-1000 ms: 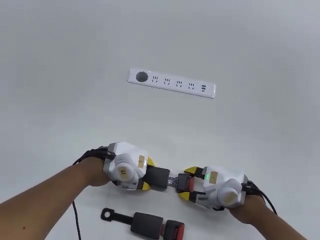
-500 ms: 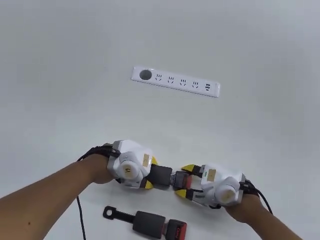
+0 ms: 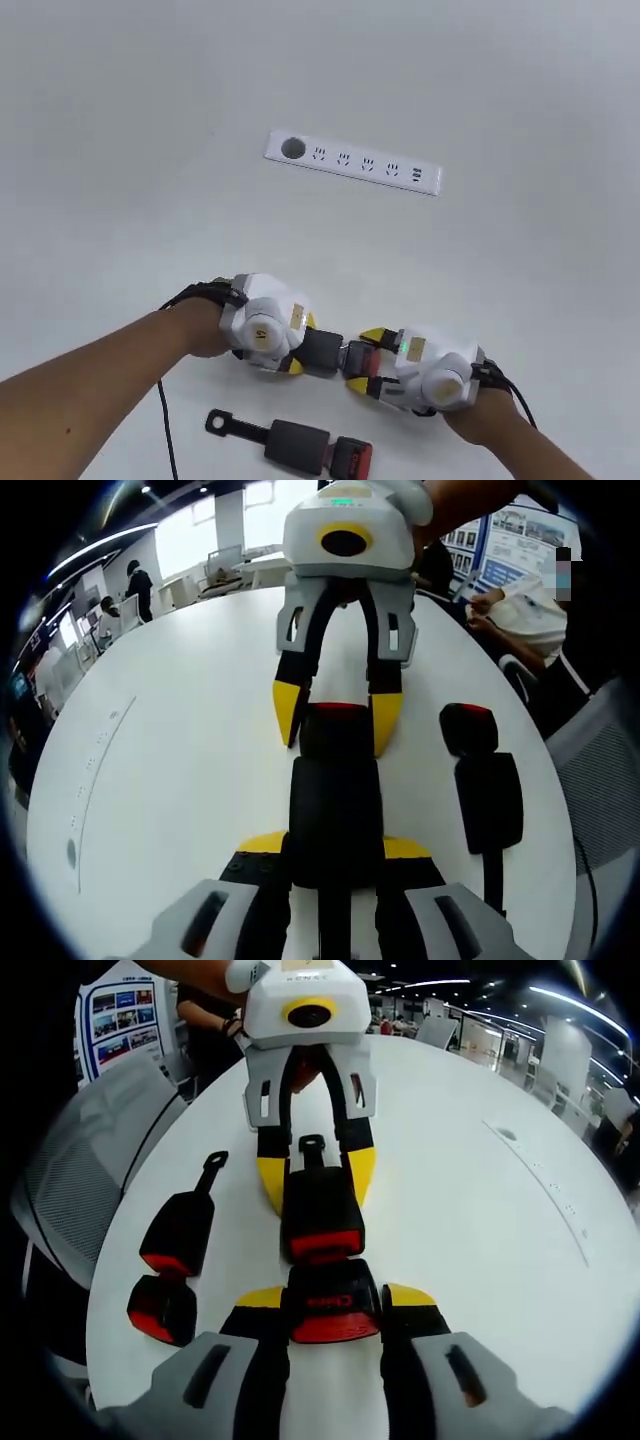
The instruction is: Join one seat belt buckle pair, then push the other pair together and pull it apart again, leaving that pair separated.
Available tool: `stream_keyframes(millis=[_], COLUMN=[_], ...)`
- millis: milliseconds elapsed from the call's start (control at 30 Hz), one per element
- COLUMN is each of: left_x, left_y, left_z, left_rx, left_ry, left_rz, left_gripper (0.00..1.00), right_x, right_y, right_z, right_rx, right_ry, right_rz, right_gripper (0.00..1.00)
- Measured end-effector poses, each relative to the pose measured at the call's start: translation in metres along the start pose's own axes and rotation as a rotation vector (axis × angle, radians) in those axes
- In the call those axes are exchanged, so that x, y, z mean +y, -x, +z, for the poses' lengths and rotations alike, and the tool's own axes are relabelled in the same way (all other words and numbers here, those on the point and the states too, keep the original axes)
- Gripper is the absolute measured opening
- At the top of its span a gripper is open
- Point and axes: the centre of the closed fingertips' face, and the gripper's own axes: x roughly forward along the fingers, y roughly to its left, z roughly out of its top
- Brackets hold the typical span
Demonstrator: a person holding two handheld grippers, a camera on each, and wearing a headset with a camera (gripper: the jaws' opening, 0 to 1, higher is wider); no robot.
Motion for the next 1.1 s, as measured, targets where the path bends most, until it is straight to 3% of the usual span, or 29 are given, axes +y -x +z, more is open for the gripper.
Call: stream_keyframes(millis=[1100], left_x=[-0.0009], left_y=[-0.001], left_z=[-0.0009], left_rx=[0.02], left_ry=[-0.015], left_rz=[-0.011], left_gripper=[0.33], right_x=[0.0016], right_y=[0.0052], right_z=[0.0057], right_rx=[0.006], right_ry=[0.012], right_rz=[0.002], right_gripper=[0.33])
